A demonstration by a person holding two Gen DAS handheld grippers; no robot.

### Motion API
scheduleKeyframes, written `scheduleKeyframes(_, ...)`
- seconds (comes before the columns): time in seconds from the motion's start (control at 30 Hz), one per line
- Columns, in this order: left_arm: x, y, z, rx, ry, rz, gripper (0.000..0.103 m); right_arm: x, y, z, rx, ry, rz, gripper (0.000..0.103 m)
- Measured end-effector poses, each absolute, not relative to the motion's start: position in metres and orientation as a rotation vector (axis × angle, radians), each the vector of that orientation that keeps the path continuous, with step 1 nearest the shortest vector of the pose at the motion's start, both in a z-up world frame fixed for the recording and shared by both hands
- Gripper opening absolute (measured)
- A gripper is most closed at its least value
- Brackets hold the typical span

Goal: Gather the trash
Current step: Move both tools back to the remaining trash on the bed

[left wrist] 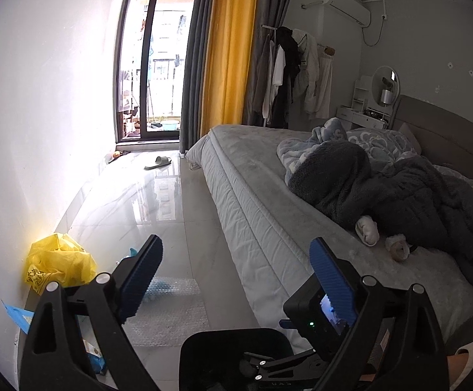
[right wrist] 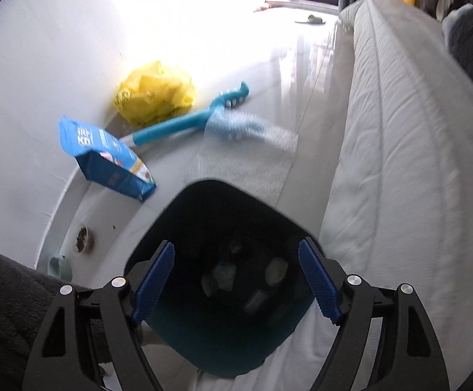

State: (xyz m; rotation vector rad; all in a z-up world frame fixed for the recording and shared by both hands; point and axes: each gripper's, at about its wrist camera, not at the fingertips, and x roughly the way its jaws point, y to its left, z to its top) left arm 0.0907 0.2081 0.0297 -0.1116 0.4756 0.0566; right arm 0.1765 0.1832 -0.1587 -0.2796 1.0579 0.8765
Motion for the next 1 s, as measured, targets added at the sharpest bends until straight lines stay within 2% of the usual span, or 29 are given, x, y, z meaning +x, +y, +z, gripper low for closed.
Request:
scheduleKeyframes(0.5, 0.129, 0.141, 0.030, -0.100, 0.489, -0.014, 0.093, 0.202, 0.090, -0.081, -0.228, 0.817, 0.820, 0.080)
scheduleKeyframes(1.0, 0.162, 0.073, 0.023, -0.127, 0.503, -0.118, 0.094, 0.236, -0.035, -0.068, -0.134, 0.768, 0.621, 0.080)
